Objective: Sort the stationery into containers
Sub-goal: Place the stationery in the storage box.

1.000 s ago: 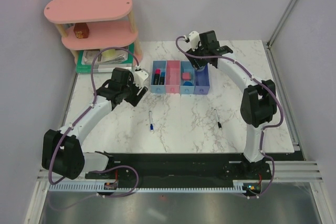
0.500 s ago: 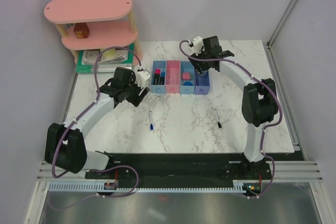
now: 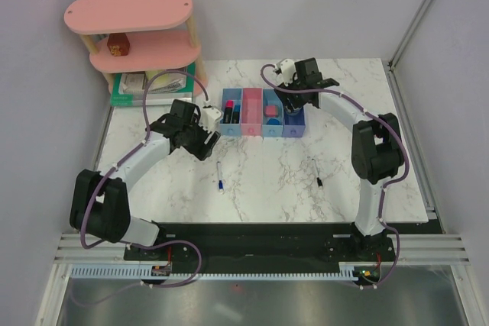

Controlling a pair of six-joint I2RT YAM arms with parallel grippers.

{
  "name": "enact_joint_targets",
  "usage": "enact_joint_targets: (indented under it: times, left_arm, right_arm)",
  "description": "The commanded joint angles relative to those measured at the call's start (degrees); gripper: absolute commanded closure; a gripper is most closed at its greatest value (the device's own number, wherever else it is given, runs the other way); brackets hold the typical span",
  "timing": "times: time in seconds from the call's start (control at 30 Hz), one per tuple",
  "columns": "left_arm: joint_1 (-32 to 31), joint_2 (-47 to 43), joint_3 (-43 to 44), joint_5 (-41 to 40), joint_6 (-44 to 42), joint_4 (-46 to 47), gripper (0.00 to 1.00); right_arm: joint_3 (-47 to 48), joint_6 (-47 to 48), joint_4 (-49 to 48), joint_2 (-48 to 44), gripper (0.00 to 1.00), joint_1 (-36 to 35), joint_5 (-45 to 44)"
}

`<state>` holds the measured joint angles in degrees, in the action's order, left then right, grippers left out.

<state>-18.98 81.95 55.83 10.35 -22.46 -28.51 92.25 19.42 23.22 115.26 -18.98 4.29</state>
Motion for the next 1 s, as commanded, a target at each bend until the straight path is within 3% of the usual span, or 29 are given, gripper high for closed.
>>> enact_joint_targets:
  times: [0.0,0.1,0.6,0.8,0.97]
  left_arm:
    - [-0.53,0.58,-1.51,2.57,3.64,-1.98,0.23]
    - [-0.88,0.23,-2.31,3.27,4.79,-2.78,0.23]
    - [-4.39,1.02,-1.87,3.54,6.9,-3.66,0.23]
    - [-5.28,1.63,-1.96,2.57,8.3,-4.18,0.23]
    - [-5.45,3.47,-1.26,1.78,10.68,-4.8,0.23]
  right_arm:
    - [-1.1,0.44,-2.13,-0.83,0.35,0.17,0.1]
    - [-1.89,0.62,-2.04,-1.88,0.28,0.09,0.36]
    - [-3.74,0.97,-1.87,-4.69,0.13,0.09,-2.1]
    - [-6.9,-1.66,2.34,-17.23,0.13,0.09,-1.4]
    - [-17.08,-0.97,8.06,-26.74,0.12,0.09,-1.39]
